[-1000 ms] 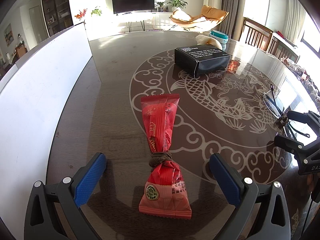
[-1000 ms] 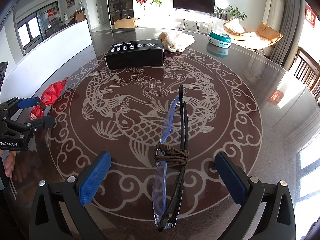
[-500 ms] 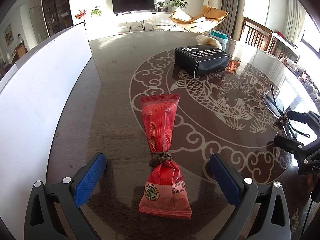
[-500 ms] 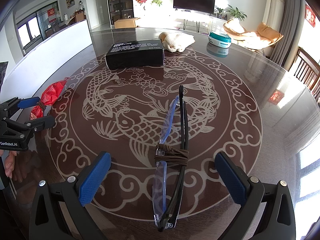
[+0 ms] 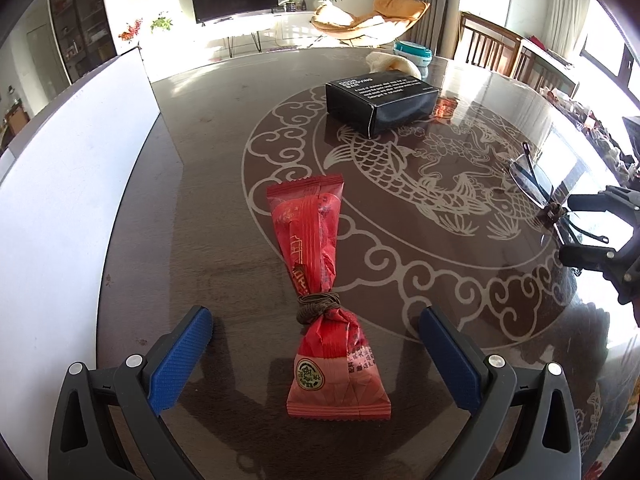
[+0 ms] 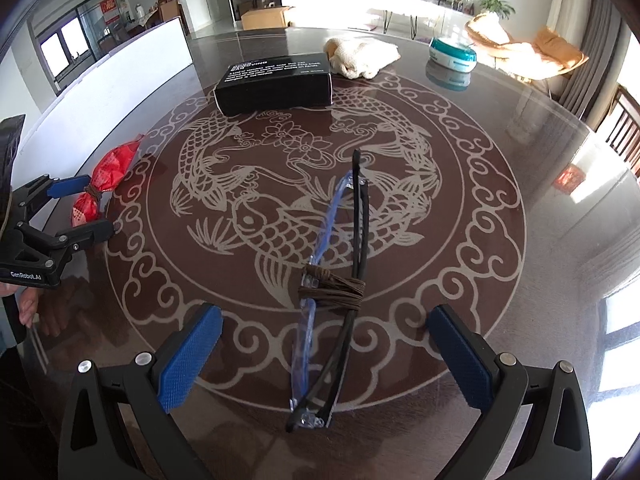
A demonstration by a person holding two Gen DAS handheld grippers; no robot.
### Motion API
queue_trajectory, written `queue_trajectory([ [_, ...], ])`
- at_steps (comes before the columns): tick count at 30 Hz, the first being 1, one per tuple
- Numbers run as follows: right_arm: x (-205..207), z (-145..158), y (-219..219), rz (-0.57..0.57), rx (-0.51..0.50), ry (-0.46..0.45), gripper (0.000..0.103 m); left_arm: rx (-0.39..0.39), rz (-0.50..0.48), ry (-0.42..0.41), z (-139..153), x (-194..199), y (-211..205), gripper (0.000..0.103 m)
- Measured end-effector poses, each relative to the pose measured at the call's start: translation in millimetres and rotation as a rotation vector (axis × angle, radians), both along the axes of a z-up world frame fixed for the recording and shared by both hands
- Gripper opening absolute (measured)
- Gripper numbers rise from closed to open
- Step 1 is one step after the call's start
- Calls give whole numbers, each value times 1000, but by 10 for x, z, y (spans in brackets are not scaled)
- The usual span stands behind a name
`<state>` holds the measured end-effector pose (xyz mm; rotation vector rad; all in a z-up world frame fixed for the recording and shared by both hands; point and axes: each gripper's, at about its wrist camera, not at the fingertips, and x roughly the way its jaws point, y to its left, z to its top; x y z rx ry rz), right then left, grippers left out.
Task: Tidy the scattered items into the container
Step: 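Hold the red bag in the left tool and glasses in the right tool, then carry the red bag and glasses into the container and open both tools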
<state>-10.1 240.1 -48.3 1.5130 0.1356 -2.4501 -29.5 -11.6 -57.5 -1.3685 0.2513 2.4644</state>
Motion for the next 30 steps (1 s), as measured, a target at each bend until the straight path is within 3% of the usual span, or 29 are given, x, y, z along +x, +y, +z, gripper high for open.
queue_trajectory([
  [2, -9, 30, -2, 18, 23, -3, 102, -2, 4, 2, 12, 1, 15, 102],
  [3, -13, 34, -19, 29, 39, -3, 102, 1, -3, 13, 35, 14, 31, 93],
  [4, -20, 31, -44, 38, 46, -8, 99, 5, -17, 26, 70, 24, 54, 71],
  [5, -33, 14, -72, 48, 42, -20, 86, 6, -30, 33, 106, 37, 80, 46],
  [6, -32, 11, -107, 53, 67, -13, 80, 5, -39, 32, 134, 41, 104, 29],
  [7, -28, 31, -128, 64, 59, -10, 58, 8, -45, 18, 148, 37, 115, 20],
  [8, -29, 58, -138, 60, 65, -7, 26, 18, -47, 3, 164, 37, 110, 20],
  [22, 181, 650, -246, 28, -81, 78, 27, 193, 0, 108, 981, 393, -300, 20],
  [26, 150, 1027, -614, 87, -148, 136, 27, 217, 56, 166, 1340, 484, -748, 20],
  [30, -27, 1428, -1273, 197, -229, 188, 27, 193, 156, 208, 1581, 488, -1399, 20],
])
